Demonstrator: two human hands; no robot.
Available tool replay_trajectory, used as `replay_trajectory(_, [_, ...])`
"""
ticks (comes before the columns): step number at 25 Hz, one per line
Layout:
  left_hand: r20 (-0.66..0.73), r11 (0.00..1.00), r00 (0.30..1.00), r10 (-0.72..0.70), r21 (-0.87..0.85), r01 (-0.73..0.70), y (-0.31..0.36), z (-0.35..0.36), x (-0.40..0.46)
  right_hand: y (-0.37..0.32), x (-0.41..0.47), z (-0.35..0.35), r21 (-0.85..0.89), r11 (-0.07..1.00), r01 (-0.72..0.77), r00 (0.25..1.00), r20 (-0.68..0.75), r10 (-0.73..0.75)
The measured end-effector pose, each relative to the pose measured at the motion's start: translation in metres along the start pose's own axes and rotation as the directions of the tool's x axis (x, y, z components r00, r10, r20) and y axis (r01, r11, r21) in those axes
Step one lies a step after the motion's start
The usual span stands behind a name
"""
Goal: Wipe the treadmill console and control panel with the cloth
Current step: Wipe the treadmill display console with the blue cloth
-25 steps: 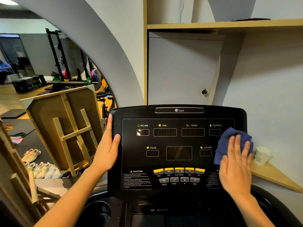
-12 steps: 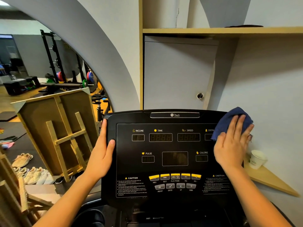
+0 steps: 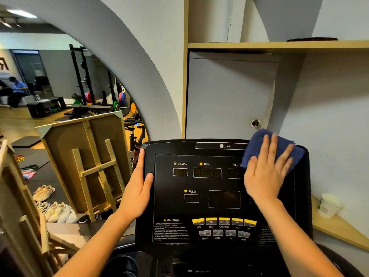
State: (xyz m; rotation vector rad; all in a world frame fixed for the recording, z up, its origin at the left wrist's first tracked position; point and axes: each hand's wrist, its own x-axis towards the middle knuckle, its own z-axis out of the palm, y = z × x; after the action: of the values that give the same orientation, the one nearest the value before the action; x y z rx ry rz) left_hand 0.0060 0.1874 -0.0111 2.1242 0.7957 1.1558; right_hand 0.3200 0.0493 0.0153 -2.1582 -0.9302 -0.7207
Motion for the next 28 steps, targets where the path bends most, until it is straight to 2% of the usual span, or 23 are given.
replay_trajectory(9, [0.012,1.000,1.000,-0.014,0.018,0.014,0.001,-0.001,0.000,-0.073,-0.021,0.010,-0.049,0.987,0.151,0.986,0.074,-0.147])
replay_trajectory(16, [0.018,1.000,1.000,-0.008,0.018,0.008,0.002,-0.003,-0.001,-0.124,-0.040,0.015,-0.007,0.958,0.286,0.953,0.104,-0.284])
replay_trajectory(28, [0.008,0.999,1.000,0.014,-0.047,-0.014,-0.003,-0.001,0.002,-0.167,-0.058,0.016,0.051,0.901,0.430,0.882,0.191,-0.431])
